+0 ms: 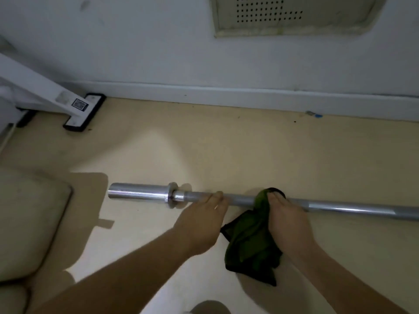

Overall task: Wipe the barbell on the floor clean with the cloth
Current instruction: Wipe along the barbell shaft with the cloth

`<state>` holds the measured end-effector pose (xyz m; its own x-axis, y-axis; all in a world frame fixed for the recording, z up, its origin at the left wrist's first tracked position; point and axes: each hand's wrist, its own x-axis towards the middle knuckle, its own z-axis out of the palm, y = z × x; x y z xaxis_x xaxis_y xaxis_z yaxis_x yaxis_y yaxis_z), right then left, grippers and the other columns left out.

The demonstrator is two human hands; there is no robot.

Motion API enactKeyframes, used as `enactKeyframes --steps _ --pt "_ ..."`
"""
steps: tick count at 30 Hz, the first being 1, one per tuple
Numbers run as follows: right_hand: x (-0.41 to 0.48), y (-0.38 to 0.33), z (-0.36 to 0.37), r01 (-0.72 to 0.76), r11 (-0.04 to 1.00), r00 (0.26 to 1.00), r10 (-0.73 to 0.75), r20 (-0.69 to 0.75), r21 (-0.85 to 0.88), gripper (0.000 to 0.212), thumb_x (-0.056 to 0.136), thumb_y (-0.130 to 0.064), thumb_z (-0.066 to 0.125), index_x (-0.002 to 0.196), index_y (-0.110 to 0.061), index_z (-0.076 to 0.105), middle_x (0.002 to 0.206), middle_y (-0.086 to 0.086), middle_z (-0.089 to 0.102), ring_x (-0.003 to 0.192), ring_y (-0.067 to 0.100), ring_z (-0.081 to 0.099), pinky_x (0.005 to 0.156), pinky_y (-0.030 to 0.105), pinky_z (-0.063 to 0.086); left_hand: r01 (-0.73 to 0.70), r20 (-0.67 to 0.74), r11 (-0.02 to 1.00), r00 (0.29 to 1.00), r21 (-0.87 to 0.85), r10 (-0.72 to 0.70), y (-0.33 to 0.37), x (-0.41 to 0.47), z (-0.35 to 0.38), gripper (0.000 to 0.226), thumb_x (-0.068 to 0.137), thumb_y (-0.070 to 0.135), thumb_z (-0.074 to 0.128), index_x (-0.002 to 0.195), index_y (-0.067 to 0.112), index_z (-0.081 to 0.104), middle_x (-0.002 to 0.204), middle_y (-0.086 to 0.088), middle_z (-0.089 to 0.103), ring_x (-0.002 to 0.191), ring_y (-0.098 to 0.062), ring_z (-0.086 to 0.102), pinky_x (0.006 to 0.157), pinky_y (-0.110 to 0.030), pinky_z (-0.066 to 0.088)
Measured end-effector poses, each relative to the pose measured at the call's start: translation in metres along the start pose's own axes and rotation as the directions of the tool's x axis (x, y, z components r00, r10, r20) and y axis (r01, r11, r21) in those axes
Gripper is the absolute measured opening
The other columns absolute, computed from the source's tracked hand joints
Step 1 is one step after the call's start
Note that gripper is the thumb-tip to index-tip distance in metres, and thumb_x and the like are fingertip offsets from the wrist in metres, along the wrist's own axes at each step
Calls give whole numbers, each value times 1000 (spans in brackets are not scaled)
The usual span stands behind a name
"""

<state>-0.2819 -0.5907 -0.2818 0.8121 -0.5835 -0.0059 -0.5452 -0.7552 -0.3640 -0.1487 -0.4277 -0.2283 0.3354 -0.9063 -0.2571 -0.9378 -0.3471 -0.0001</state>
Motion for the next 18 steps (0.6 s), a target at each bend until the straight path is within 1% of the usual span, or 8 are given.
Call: enactKeyframes --steps 3,4,6,8,11,14,16,18 --pt "12 -55 26 96 987 992 -105 73 126 29 63 6 73 90 0 65 82 15 67 62 28 62 52 28 48 164 -126 873 961 -458 -247 35 5 28 57 83 22 33 135 1 44 133 -18 54 120 -32 52 105 -34 38" --pt "14 -74 32 160 975 979 -177 100 151 29 64 3 73 92 1 66 85 15 68 68 28 64 56 28 50 233 -155 800 915 -553 -373 39 2 30 55 82 18 33 133 3 46 127 -15 59 113 -27 57 98 -29 45" --pt "19 -87 34 289 948 940 -307 147 132 42 56 -2 80 96 0 67 88 13 70 66 25 65 53 25 49 381 -81 605 798 -699 -597 40 -11 29 54 85 7 39 138 16 40 130 -2 55 111 -16 53 87 -19 41" --pt "20 -75 30 350 934 906 -357 226 73 61 52 -3 82 111 1 64 99 14 70 69 26 63 51 29 49 450 10 537 773 -714 -634 38 -25 30 58 90 9 46 143 28 32 138 7 44 117 -9 44 89 -15 33" --pt "17 -61 27 349 937 920 -335 204 -33 57 52 -4 83 106 -2 66 84 9 71 63 25 57 46 30 46 524 -96 661 741 -536 -665 22 -35 32 55 90 17 54 141 25 37 140 3 43 117 -15 46 90 -19 38" --pt "18 -76 35 356 933 918 -339 207 -55 50 48 -10 87 94 -1 70 73 10 69 61 25 57 48 27 46 640 -146 658 663 -397 -734 -8 -41 34 56 80 10 66 133 20 49 122 -8 56 100 -23 54 75 -24 47" --pt "23 -98 39 399 915 896 -376 236 -55 64 33 -30 92 87 -3 71 71 8 68 59 23 57 51 24 45 640 -145 671 675 -374 -724 -26 -48 39 63 75 3 68 133 18 50 112 -10 57 85 -24 58 64 -28 49" --pt "33 -132 36 483 875 865 -470 177 -35 55 29 -30 90 76 -8 71 67 4 67 57 19 57 51 23 41 617 -160 696 696 -367 -700 -34 -49 43 60 74 0 68 130 18 54 106 -8 59 69 -21 60 54 -26 46"
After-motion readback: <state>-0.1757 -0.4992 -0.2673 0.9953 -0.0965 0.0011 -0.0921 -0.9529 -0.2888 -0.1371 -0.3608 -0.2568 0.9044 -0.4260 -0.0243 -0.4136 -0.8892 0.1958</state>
